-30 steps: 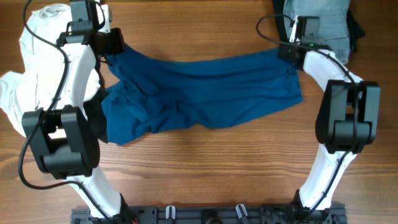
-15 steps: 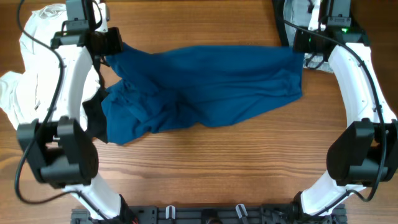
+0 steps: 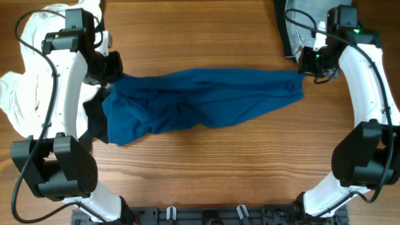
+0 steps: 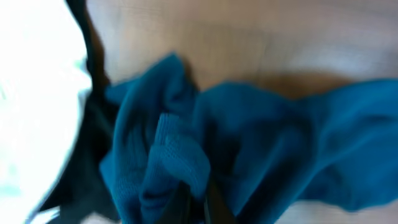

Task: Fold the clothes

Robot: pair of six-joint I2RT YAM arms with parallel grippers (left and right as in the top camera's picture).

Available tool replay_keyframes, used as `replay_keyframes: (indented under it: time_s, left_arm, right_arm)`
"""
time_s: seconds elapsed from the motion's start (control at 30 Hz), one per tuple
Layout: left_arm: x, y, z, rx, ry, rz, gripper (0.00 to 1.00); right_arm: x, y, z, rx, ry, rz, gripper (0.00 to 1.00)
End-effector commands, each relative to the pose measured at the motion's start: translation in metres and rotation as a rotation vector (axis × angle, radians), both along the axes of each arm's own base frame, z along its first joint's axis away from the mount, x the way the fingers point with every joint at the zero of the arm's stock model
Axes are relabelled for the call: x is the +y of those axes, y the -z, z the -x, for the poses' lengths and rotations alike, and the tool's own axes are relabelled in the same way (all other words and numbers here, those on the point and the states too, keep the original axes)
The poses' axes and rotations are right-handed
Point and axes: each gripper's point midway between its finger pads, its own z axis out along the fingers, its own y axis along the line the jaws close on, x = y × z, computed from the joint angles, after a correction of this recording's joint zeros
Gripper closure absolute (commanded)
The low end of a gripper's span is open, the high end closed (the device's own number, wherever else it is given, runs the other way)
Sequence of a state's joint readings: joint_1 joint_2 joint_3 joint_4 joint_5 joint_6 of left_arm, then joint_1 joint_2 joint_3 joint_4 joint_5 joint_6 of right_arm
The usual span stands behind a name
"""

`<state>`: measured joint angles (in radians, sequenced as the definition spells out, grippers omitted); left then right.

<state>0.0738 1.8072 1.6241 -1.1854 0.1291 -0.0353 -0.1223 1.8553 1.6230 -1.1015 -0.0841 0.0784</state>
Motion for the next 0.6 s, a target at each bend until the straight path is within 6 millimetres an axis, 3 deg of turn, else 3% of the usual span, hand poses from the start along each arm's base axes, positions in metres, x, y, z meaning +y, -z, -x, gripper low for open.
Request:
replay_keyframes:
  time_s: [0.0, 0.3, 0.57]
  left_arm:
    - [-0.002, -0.006, 0.013, 0.036, -0.002, 0.014, 0.96]
    - [0.001, 0.009, 0.045, 0.186, -0.007, -0.008, 0.96]
    - [-0.001, 0.058, 0.088, 0.349, -0.005, 0.0, 0.96]
  right_arm:
    - [-0.008, -0.015, 0.005, -0.027, 0.032, -0.017, 0.95]
    - [-0.041, 0.01, 0.015, 0.038, 0.106, -0.002, 0.95]
    - [-0.039, 0.023, 0.02, 0.078, 0.105, -0.02, 0.96]
